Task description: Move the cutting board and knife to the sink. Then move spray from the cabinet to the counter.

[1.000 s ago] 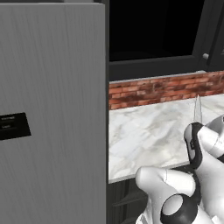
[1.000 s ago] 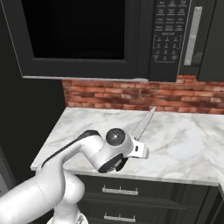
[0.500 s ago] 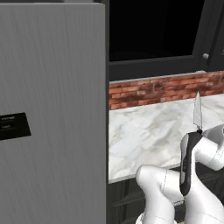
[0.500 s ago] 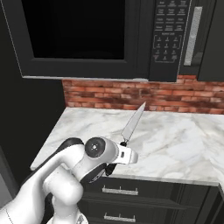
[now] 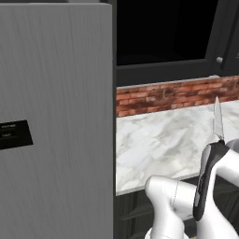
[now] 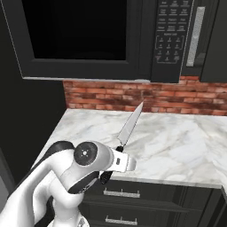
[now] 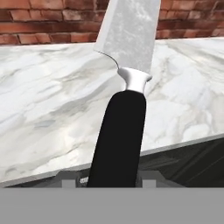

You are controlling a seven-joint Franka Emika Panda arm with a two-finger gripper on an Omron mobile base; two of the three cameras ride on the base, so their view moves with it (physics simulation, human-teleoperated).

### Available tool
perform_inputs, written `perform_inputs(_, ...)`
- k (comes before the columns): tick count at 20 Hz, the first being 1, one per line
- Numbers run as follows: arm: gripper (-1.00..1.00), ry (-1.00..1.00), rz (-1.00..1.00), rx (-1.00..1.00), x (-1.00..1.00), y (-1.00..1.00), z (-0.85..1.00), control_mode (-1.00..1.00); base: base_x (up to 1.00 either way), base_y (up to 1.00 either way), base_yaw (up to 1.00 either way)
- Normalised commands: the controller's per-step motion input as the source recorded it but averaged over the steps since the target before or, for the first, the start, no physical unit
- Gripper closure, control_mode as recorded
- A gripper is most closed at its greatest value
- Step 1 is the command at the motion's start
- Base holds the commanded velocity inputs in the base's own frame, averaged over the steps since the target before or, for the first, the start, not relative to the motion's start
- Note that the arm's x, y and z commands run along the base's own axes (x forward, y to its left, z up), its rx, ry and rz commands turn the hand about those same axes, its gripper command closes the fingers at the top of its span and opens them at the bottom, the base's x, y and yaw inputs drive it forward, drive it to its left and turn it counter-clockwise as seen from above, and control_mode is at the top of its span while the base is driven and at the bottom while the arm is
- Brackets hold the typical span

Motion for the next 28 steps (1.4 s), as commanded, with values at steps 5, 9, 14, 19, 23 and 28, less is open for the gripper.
perform_inputs(5,1.0,0.0,0.0,0.0,0.0,0.0,0.0,1.0,-0.16,-0.05,-0.07)
perform_inputs(9,1.0,0.0,0.0,0.0,0.0,0.0,0.0,1.0,-0.23,-0.03,-0.56)
perform_inputs(14,1.0,0.0,0.0,0.0,0.0,0.0,0.0,1.0,-0.33,0.02,-0.83)
perform_inputs(19,1.0,0.0,0.0,0.0,0.0,0.0,0.0,1.0,-0.11,0.0,-0.92)
perform_inputs(23,1.0,0.0,0.0,0.0,0.0,0.0,0.0,1.0,-0.06,0.0,-0.93)
perform_inputs(28,1.0,0.0,0.0,0.0,0.0,0.0,0.0,1.0,-0.06,0.0,-0.93)
